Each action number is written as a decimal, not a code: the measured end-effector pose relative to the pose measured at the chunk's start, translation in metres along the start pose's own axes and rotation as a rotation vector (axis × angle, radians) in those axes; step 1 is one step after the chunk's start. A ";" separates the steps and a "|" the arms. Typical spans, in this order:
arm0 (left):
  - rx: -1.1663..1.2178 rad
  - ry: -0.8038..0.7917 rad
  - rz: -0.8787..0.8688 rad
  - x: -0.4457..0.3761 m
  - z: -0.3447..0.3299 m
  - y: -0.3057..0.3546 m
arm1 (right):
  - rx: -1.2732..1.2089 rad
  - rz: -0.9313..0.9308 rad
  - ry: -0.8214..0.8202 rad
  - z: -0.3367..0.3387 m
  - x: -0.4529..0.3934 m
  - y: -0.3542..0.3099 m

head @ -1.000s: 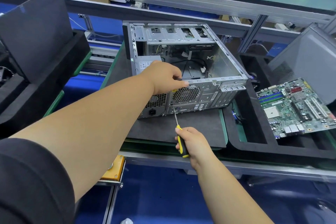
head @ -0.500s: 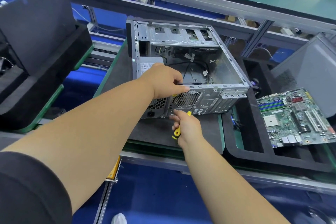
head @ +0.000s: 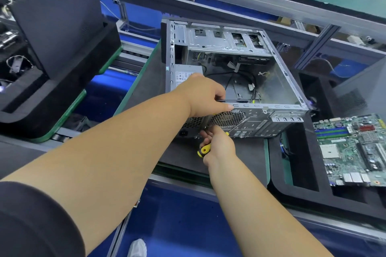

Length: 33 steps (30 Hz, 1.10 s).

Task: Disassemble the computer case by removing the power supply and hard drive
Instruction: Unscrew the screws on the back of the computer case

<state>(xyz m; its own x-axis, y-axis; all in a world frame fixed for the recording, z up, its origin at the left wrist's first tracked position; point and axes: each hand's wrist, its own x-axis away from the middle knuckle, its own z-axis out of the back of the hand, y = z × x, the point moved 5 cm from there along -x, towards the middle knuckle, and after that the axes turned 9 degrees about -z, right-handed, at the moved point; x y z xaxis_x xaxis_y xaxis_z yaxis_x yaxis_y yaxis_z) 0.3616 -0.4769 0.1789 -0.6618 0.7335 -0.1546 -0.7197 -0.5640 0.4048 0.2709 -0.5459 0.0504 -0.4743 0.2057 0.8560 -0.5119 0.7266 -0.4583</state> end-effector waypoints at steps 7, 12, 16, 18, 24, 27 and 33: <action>-0.017 -0.010 -0.008 0.000 -0.001 0.001 | -0.048 0.001 0.039 -0.001 0.002 0.003; -0.027 -0.023 -0.019 0.000 0.000 0.002 | -0.089 -0.064 0.020 -0.003 0.004 0.003; -0.034 -0.061 -0.007 0.001 0.000 0.002 | -0.125 -0.083 0.008 -0.005 0.004 0.006; -0.024 -0.068 0.004 0.002 -0.001 0.001 | -0.145 -0.081 0.009 -0.005 0.005 0.006; 0.035 -0.059 0.056 0.002 -0.001 -0.003 | -0.144 -0.068 0.018 -0.006 0.004 0.007; 0.010 -0.065 0.045 0.002 0.000 -0.001 | -0.154 -0.061 0.024 -0.005 0.004 0.006; 0.042 -0.054 0.045 0.002 0.003 0.001 | -0.123 -0.055 0.019 0.000 0.001 0.007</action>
<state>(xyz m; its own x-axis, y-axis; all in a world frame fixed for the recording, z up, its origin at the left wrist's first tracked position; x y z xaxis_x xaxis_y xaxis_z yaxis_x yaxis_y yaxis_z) 0.3597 -0.4749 0.1814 -0.6803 0.7278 -0.0870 -0.6792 -0.5813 0.4482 0.2666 -0.5403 0.0480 -0.4341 0.1748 0.8838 -0.4445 0.8117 -0.3789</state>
